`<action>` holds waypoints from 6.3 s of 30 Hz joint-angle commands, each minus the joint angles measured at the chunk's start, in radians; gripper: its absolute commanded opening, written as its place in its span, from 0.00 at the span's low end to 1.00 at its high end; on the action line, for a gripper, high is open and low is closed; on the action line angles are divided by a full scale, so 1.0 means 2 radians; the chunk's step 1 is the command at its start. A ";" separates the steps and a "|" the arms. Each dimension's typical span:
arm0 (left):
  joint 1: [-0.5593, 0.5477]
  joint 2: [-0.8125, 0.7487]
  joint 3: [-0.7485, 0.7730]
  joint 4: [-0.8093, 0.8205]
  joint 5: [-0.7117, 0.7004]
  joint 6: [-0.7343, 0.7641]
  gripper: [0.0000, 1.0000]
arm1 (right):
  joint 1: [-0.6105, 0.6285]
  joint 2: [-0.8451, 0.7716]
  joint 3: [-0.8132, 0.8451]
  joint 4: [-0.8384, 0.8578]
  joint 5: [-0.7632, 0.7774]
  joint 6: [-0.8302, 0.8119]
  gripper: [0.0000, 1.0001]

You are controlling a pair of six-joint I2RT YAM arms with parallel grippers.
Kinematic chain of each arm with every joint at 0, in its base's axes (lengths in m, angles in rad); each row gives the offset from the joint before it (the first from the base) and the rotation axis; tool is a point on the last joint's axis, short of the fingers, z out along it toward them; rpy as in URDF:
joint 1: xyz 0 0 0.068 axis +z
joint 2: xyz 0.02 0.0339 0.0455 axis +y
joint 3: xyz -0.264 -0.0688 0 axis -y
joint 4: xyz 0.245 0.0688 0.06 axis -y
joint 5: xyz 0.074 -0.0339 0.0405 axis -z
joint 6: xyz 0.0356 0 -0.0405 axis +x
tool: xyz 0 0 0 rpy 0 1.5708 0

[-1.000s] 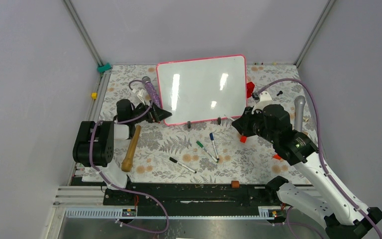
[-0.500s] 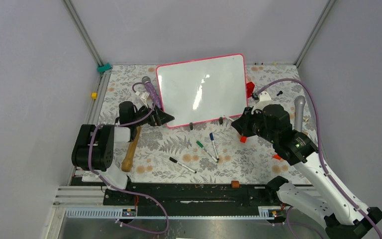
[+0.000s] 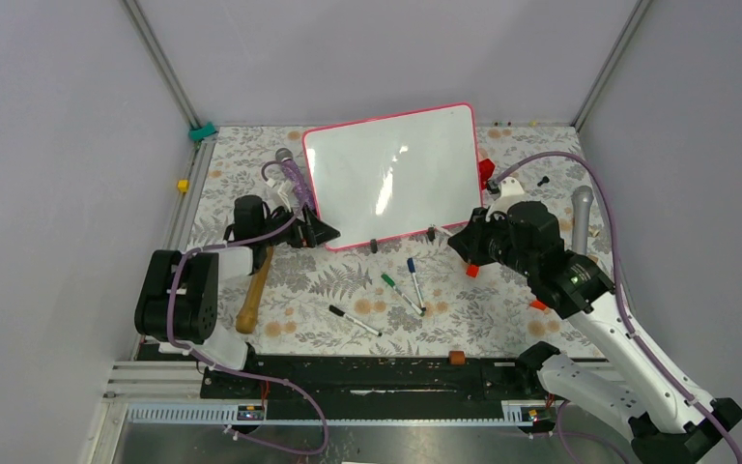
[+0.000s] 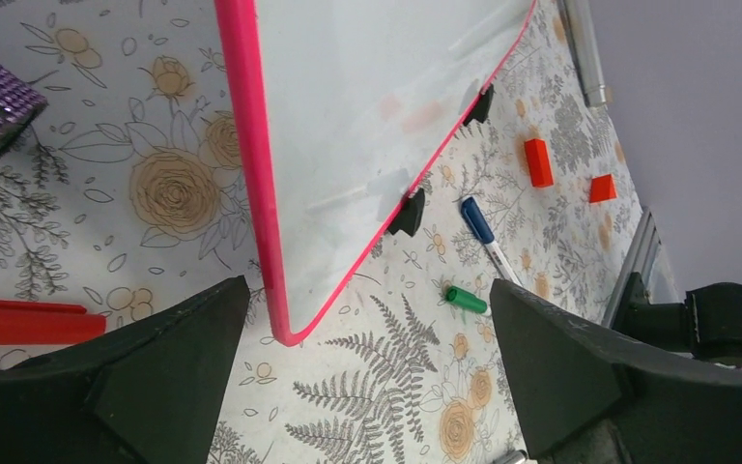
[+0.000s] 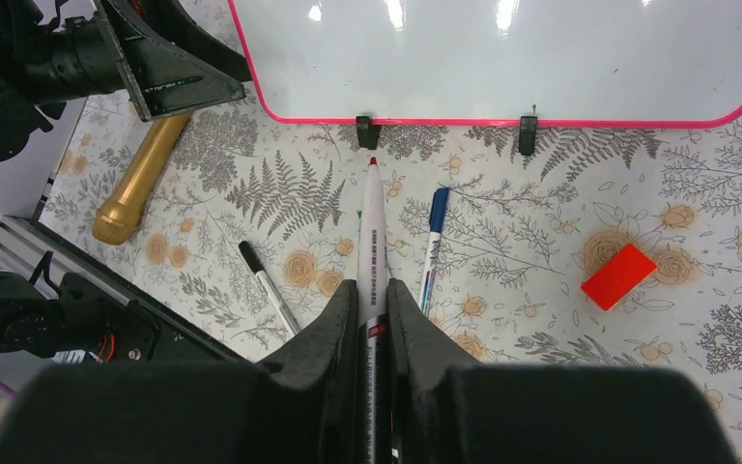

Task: Write a sentence on the whiteboard
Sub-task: Move the whiteboard to the center of the board.

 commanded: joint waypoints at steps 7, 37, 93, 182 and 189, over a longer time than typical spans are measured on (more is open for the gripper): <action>0.001 -0.029 0.039 -0.049 -0.053 0.058 0.99 | -0.001 0.019 0.021 0.000 -0.001 0.003 0.00; 0.021 -0.207 -0.017 -0.092 -0.253 0.126 0.99 | -0.001 0.038 0.064 -0.016 0.000 -0.013 0.00; 0.030 -0.179 -0.009 -0.018 -0.300 -0.088 0.99 | -0.001 0.078 0.102 0.015 0.003 -0.033 0.00; 0.075 0.236 0.189 0.465 0.197 -0.399 0.43 | -0.001 0.052 0.080 0.077 -0.012 -0.013 0.00; 0.076 0.237 0.194 0.466 0.222 -0.364 0.64 | -0.001 0.048 0.079 0.076 -0.009 -0.015 0.00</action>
